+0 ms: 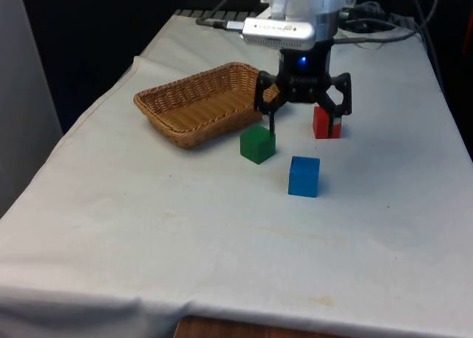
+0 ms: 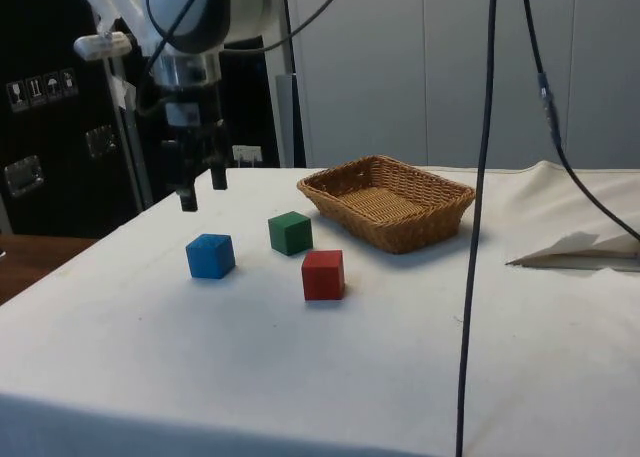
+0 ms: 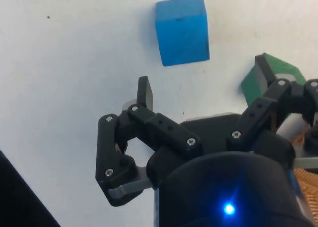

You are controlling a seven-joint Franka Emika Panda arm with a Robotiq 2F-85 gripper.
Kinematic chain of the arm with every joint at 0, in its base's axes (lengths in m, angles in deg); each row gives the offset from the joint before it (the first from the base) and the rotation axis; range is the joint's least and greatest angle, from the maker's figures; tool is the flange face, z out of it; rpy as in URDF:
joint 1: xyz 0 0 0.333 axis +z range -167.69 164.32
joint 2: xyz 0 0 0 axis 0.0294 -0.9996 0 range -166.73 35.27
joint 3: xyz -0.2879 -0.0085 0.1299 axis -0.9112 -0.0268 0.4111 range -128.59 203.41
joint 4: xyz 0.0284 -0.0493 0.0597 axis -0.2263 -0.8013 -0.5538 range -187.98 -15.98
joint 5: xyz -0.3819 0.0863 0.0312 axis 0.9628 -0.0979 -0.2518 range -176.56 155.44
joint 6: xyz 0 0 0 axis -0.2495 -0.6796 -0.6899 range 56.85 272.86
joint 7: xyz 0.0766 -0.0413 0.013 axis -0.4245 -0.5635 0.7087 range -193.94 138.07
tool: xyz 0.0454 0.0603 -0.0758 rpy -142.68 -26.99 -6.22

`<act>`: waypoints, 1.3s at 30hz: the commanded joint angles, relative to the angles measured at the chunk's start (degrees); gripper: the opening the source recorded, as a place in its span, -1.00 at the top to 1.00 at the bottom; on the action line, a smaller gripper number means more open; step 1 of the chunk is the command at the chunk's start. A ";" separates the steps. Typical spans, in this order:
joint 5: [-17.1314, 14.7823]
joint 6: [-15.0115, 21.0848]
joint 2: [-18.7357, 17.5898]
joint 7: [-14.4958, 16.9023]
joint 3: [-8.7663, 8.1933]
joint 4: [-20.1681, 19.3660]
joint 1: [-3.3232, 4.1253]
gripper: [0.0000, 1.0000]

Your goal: Pick up exactly two blocks and place them into the basket.

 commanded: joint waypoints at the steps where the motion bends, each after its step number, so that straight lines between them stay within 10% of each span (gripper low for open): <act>1: -0.80 0.63 -0.46 0.40 0.46 0.11 -0.29 -1.00; 39: -1.95 3.84 -7.22 0.63 1.15 2.58 -0.17 -1.00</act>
